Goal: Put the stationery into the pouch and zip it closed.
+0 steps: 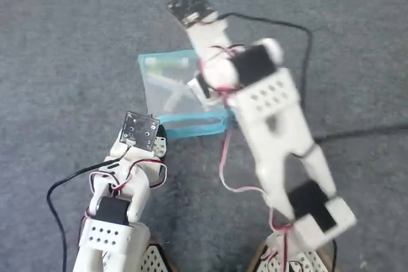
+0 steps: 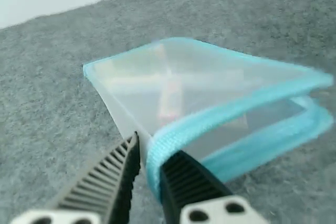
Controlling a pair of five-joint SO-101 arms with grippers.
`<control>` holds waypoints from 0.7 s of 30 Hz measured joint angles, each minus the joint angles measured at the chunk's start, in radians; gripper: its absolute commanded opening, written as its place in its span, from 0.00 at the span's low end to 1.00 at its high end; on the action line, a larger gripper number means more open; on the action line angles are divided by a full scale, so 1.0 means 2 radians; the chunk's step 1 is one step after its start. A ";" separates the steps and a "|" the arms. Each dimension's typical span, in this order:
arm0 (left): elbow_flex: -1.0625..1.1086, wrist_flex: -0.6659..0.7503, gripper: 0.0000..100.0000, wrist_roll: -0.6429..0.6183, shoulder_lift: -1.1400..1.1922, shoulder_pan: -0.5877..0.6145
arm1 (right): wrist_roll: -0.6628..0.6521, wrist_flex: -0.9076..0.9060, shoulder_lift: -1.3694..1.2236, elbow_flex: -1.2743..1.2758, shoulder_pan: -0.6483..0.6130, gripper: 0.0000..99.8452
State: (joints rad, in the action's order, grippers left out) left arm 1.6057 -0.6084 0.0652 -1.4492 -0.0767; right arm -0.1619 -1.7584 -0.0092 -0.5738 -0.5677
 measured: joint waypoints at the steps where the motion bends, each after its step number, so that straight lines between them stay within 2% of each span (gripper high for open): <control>1: 0.000 0.000 0.01 0.000 0.000 0.000 | -0.004 0.000 0.018 0.000 0.006 0.21; 6: 0.000 0.000 0.01 0.000 0.000 0.000 | -0.018 0.011 0.100 0.071 0.039 0.21; 9: 0.000 -0.001 0.01 0.000 0.000 0.001 | -0.041 0.068 0.130 0.173 0.063 0.21; 16: -0.012 -0.047 0.01 0.000 0.000 0.001 | -0.090 0.308 0.142 0.472 0.110 0.21; 21: -0.018 -0.057 0.01 0.000 0.000 0.001 | -0.094 0.474 0.142 0.597 0.111 0.21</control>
State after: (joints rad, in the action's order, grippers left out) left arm 1.5704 -0.7219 0.0652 -1.4492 -0.0752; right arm -0.3506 -0.8101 0.2746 0.6199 -0.3452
